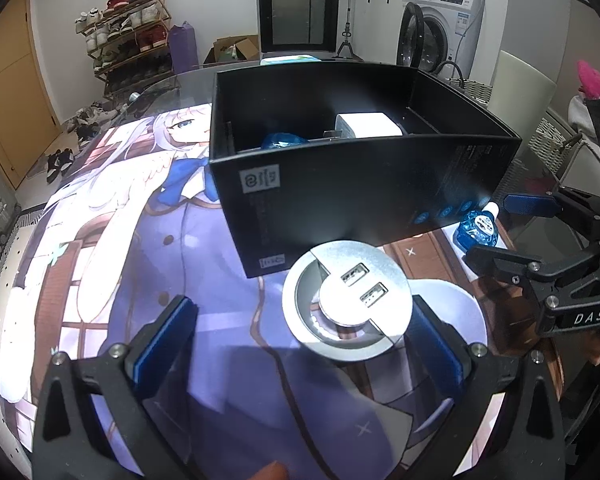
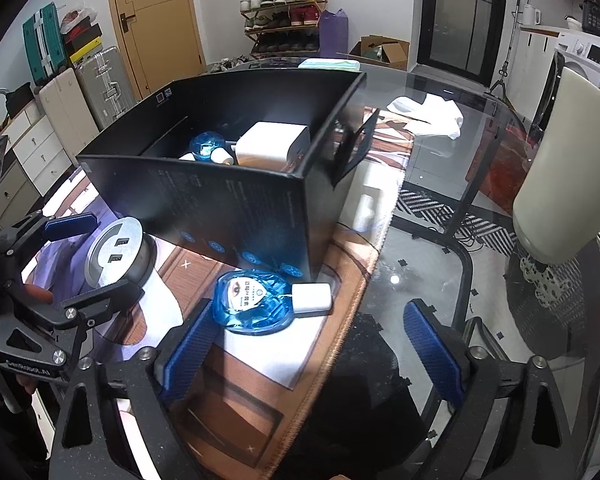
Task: Organize rigid objects
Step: 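Grasp the silver round USB hub with the left tool while the right tool grasps the blue bottle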
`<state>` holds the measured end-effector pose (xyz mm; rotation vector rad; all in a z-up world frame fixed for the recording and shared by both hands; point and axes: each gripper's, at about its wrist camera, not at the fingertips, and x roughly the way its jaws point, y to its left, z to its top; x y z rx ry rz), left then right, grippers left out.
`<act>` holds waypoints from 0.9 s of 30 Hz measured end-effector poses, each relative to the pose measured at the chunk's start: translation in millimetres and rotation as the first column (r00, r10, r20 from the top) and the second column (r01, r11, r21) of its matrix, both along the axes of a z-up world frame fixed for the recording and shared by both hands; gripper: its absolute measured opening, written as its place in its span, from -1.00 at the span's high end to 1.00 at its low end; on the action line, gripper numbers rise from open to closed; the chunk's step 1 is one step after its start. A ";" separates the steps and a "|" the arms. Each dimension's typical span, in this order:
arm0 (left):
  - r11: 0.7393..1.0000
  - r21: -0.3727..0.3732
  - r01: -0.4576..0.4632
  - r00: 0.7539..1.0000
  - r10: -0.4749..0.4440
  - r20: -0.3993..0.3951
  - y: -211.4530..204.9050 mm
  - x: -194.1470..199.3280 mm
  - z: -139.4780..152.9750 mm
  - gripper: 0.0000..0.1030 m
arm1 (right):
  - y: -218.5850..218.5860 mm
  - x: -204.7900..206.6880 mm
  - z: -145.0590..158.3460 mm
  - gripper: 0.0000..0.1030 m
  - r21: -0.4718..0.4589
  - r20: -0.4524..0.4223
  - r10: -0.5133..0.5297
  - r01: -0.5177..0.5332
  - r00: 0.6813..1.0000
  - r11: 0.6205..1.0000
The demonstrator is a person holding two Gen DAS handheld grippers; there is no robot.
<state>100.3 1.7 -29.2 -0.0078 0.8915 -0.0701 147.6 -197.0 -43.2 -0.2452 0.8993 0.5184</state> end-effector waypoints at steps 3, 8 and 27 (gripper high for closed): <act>1.000 0.000 -0.001 1.000 0.001 0.000 0.2 -0.3 -0.7 -1.00 | -2.9 -1.5 1.0 -0.69 0.000 0.006 0.005 -0.005 1.000 1.000; 1.000 0.001 -0.001 1.000 0.001 0.000 -0.1 -0.2 -0.6 -1.00 | -0.6 -5.5 3.5 -0.38 0.012 0.014 0.027 -0.027 1.000 1.000; 1.000 0.003 -0.004 1.000 0.004 0.000 -0.1 -2.1 -0.5 -1.00 | -3.3 -15.6 10.2 -0.10 0.020 0.050 0.026 -0.027 0.998 0.999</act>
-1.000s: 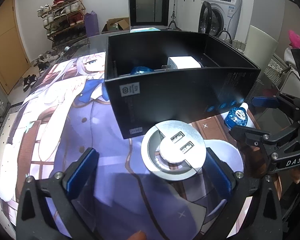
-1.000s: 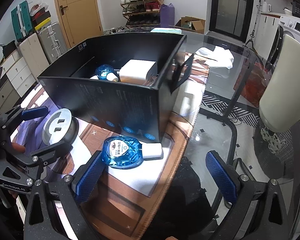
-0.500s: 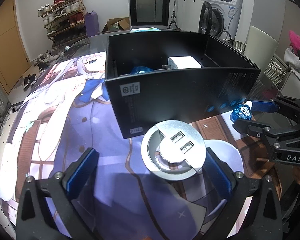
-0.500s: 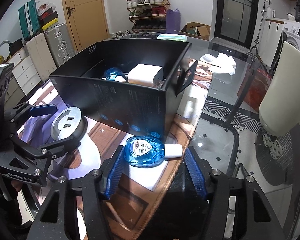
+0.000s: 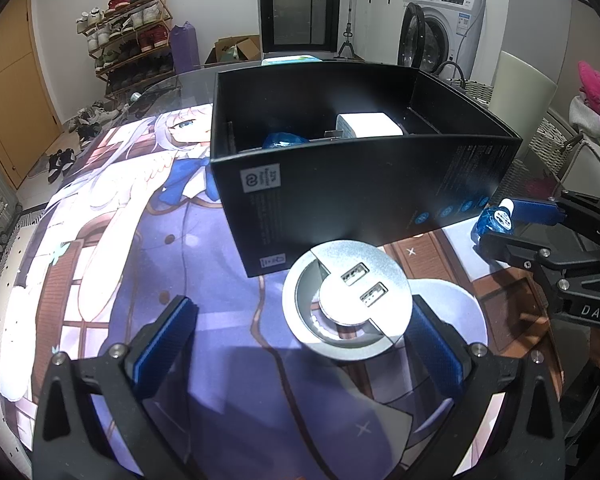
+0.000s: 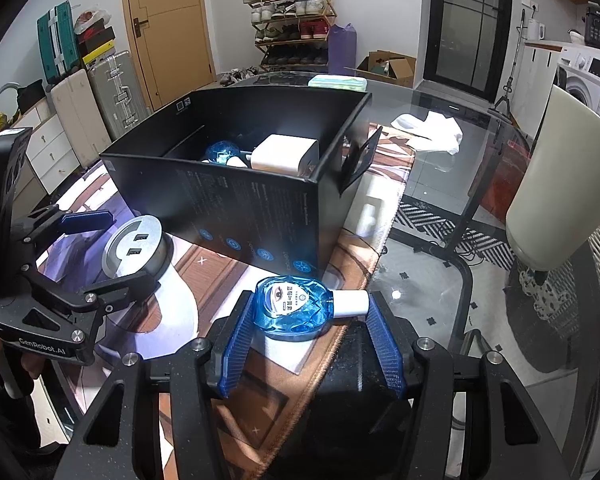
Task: Organize rigid objects
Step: 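Grasp the silver round USB hub with the left tool while the right tool grasps the blue bottle, then lift and carry the USB hub and blue bottle over the black box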
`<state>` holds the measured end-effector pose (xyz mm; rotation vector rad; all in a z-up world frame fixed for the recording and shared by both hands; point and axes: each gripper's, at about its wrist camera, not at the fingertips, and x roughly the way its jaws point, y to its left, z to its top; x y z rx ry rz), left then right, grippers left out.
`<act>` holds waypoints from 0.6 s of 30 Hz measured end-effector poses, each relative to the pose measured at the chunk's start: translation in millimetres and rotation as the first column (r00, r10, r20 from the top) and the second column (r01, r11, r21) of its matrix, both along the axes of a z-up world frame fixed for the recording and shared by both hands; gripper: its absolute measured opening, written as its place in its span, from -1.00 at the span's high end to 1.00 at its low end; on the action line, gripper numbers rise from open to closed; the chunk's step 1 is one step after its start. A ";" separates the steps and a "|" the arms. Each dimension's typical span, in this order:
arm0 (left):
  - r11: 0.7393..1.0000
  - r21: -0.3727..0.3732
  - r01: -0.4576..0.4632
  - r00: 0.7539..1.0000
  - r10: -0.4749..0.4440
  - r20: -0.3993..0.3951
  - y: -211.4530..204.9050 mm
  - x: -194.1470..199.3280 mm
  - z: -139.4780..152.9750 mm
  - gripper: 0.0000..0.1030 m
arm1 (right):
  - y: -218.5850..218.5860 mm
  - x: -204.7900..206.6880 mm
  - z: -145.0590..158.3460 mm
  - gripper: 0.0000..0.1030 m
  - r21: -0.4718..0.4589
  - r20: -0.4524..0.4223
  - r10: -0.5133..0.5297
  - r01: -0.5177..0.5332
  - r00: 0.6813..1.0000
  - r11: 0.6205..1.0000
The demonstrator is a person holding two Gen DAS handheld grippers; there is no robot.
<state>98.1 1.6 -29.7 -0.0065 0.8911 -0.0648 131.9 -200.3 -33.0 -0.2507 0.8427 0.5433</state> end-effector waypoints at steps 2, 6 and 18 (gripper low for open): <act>1.000 -0.001 0.001 1.000 -0.001 0.002 -0.8 -0.6 -0.1 -0.98 | -0.9 -0.8 0.5 -0.10 0.005 0.001 -0.001 0.001 1.000 1.000; 1.000 0.000 0.015 1.000 -0.015 0.025 -2.2 -5.4 2.1 -0.76 | -1.2 -3.4 2.0 -0.10 0.010 0.006 0.003 -0.003 1.000 1.000; 0.999 0.030 0.015 0.994 -0.019 0.105 -6.0 -19.7 13.4 -0.11 | -0.1 -10.5 11.4 -0.10 0.020 0.035 0.018 -0.019 0.999 1.000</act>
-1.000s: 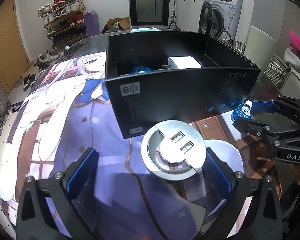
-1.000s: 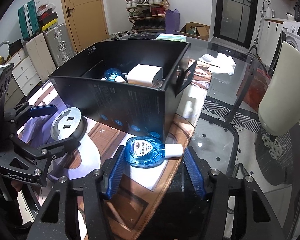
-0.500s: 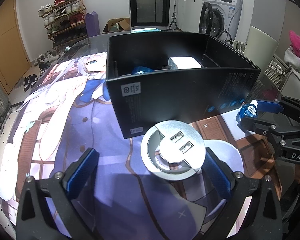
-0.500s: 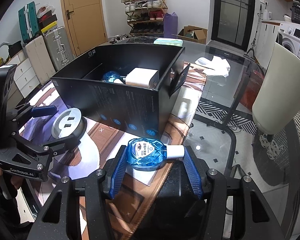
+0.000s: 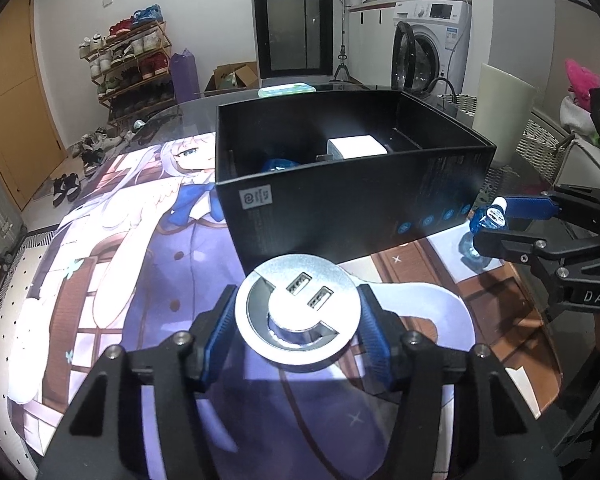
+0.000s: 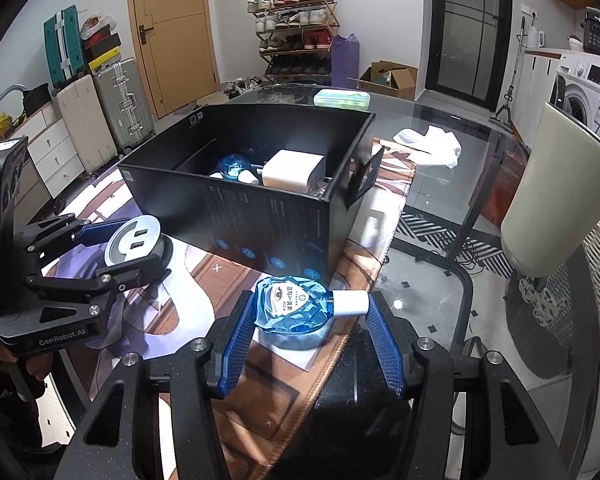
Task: Organize rigid objects
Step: 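Lift and carry the USB hub and blue bottle over the black box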
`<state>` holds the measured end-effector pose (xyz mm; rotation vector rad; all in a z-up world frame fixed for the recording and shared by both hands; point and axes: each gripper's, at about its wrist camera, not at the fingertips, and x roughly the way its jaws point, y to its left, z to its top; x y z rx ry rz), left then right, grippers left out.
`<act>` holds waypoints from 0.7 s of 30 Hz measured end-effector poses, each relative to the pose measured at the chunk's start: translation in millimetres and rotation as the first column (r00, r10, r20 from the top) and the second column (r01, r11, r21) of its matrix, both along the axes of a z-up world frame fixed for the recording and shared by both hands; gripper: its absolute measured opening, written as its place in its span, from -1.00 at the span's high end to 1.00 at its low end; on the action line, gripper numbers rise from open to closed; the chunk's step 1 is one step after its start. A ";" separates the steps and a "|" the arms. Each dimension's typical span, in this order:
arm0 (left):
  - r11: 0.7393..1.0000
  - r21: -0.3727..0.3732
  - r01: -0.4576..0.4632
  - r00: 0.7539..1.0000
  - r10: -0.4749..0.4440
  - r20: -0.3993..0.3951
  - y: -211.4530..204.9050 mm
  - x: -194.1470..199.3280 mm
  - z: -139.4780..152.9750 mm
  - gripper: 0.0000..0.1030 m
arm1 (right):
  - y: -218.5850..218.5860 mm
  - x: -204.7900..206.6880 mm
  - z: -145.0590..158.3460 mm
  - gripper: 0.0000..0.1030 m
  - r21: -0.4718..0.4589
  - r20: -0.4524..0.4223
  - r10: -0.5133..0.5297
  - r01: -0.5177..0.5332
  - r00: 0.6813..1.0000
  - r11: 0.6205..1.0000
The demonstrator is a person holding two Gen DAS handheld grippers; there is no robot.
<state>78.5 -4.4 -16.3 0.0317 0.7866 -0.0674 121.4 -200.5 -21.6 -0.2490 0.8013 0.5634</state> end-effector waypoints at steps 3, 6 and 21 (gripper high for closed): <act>1.000 0.003 -0.010 1.000 0.010 0.015 0.9 -2.5 2.7 -0.11 | 1.5 -3.6 4.5 -0.10 0.003 0.022 0.012 -0.012 1.000 1.000; 1.000 -0.020 -0.021 0.999 0.022 0.039 3.6 -8.4 7.9 -0.11 | 2.2 -8.6 10.6 -0.10 0.021 0.043 0.029 -0.030 0.999 0.999; 0.995 -0.076 -0.070 0.976 0.084 0.200 18.2 -24.8 51.5 -0.11 | 14.3 -34.6 48.4 -0.10 0.075 0.168 0.099 -0.113 0.981 0.991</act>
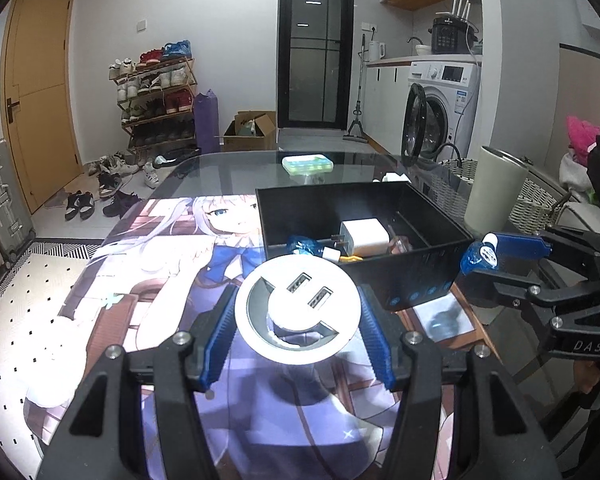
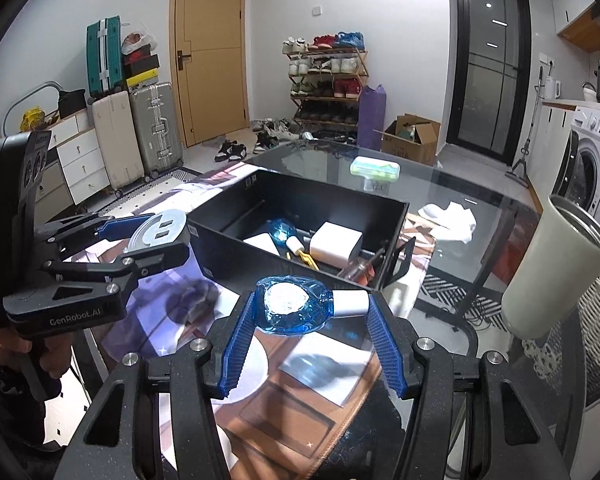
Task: Organize rigid objects
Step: 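Lift and carry the USB hub and blue bottle over the black box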
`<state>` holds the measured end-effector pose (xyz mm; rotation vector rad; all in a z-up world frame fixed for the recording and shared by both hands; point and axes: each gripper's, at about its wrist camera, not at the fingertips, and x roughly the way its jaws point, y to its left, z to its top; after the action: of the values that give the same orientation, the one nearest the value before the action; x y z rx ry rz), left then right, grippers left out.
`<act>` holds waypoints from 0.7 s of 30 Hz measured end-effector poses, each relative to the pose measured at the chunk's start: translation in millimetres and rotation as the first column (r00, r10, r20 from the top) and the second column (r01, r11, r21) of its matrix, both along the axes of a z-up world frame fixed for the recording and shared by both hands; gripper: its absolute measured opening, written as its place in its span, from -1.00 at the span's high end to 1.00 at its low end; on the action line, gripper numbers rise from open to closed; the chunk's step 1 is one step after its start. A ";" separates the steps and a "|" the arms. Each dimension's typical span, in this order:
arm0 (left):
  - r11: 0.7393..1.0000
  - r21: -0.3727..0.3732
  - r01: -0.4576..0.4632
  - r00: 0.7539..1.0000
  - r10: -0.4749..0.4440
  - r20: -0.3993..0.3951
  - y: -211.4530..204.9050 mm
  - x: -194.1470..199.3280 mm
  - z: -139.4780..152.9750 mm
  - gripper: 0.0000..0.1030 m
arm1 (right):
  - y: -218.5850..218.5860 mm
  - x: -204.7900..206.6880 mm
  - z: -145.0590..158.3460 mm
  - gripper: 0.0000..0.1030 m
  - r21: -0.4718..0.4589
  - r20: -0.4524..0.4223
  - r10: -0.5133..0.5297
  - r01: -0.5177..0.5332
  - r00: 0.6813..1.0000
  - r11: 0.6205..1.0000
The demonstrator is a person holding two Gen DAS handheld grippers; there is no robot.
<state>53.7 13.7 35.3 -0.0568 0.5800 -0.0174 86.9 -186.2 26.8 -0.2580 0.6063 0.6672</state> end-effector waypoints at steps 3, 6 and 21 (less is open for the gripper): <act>1.000 -0.005 -0.002 0.999 0.003 0.035 1.8 0.6 11.3 -0.11 | 0.4 -1.7 7.9 -0.10 0.010 0.017 0.005 -0.005 1.000 1.000; 1.000 -0.007 -0.002 0.998 0.002 0.068 1.2 -0.1 20.5 -0.11 | 0.7 -3.0 15.4 -0.10 0.018 0.029 0.004 -0.004 1.000 1.000; 1.000 0.001 -0.016 0.989 0.015 0.144 -3.4 13.4 41.7 -0.11 | 0.1 -5.2 50.4 -0.10 0.078 0.104 0.018 -0.026 0.994 0.997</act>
<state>67.0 10.3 77.0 -0.0573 0.4346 -0.0056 81.7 -186.1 77.2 -0.2243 0.4778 0.6932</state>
